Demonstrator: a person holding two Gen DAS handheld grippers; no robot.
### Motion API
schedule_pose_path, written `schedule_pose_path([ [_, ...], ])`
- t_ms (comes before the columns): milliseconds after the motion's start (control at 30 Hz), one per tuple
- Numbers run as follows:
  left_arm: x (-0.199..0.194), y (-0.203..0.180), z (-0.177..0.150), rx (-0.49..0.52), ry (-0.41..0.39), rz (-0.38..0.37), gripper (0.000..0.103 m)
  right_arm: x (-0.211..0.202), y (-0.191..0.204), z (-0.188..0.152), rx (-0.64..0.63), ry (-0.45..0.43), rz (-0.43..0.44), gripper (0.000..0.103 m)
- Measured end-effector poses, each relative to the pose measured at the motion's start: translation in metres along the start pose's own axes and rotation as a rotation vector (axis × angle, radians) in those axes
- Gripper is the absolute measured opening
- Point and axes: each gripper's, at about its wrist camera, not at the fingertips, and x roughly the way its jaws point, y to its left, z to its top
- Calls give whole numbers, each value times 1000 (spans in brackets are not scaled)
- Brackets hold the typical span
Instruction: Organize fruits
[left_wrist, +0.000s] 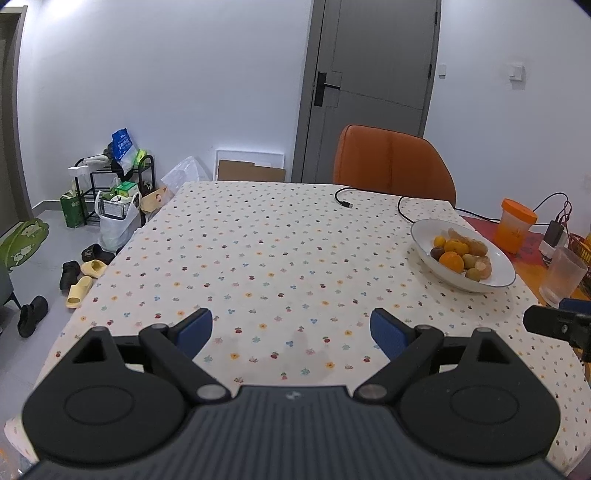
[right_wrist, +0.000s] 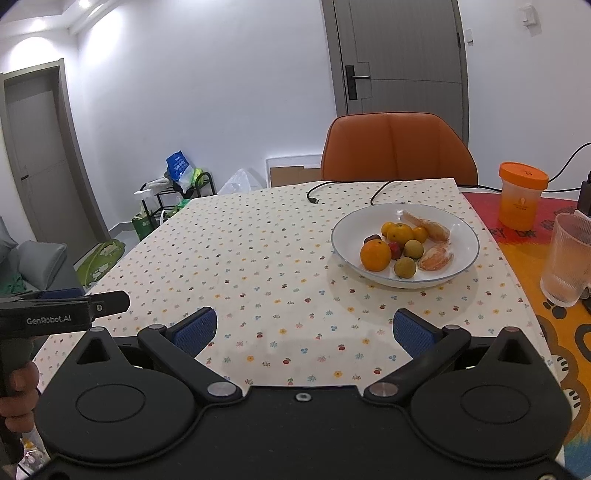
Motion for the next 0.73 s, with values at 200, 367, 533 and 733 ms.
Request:
schedule_pose_path([
  [200, 0, -2, 0, 9, 3, -4, 91, 2, -1, 0, 7, 2, -4, 103],
  [367, 1, -2, 0, 9, 4, -2, 91, 3, -1, -1, 2, 7, -3, 103],
  [533, 0, -4, 0, 16, 6, -10, 91, 4, -2, -2, 7, 10, -6, 103],
  [733, 1, -6, -2, 23, 6, -17, 91, 5, -3, -2, 8, 10, -8, 103],
])
